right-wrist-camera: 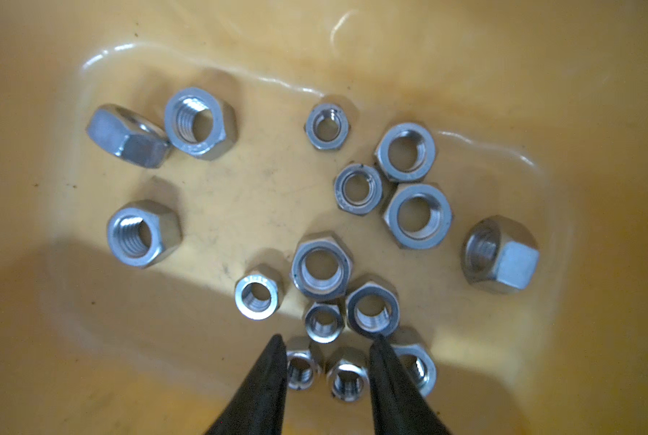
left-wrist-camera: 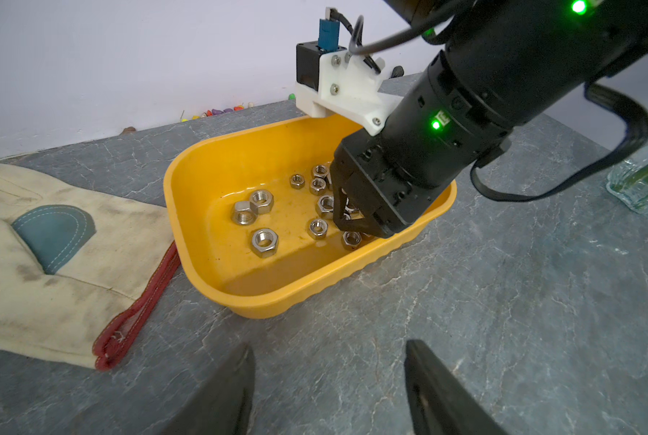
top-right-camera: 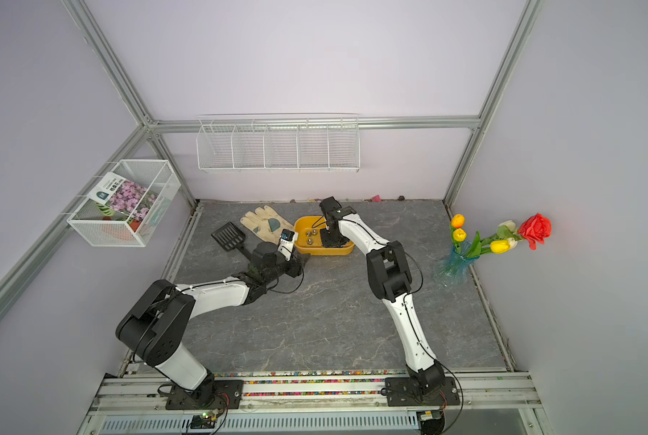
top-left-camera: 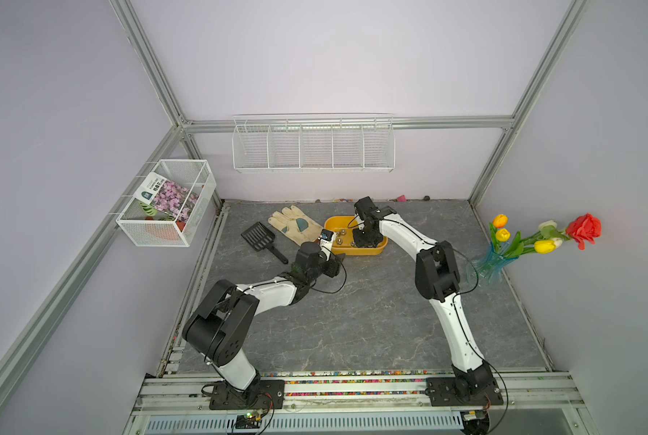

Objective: Put the nuts on the desktop into the storage box
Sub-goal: Place the nut in the storage box.

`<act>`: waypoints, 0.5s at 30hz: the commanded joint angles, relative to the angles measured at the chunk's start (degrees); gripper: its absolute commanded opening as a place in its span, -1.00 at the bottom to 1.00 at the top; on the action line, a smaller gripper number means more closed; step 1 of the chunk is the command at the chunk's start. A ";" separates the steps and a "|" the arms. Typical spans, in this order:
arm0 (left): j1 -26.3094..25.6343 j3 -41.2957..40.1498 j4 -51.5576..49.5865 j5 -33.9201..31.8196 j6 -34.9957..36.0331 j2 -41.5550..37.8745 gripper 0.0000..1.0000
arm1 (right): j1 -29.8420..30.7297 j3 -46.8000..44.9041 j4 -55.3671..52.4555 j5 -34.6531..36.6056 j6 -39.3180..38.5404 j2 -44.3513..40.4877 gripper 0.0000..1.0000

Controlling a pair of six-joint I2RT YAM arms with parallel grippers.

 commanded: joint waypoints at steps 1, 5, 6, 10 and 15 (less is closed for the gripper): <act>0.31 1.53 -0.26 0.89 0.63 -1.00 0.32 | -0.16 -0.29 -0.71 0.21 -0.04 -1.94 -0.18; 0.27 1.51 -1.34 0.49 1.52 -3.90 0.31 | -0.17 -0.97 -0.97 0.09 -0.64 -5.26 -0.16; 0.27 1.30 -1.70 0.29 1.76 -4.74 0.31 | -0.13 -1.28 -1.02 0.04 -0.77 -6.14 -0.15; 0.27 0.31 -3.33 -1.71 3.41 -9.77 0.31 | 0.41 -4.15 -0.21 0.38 -1.27 -11.81 -0.13; 1.87 -1.48 -5.57 -5.66 6.24 -16.17 0.32 | 1.36 -11.42 2.69 2.05 -1.40 -20.85 -0.06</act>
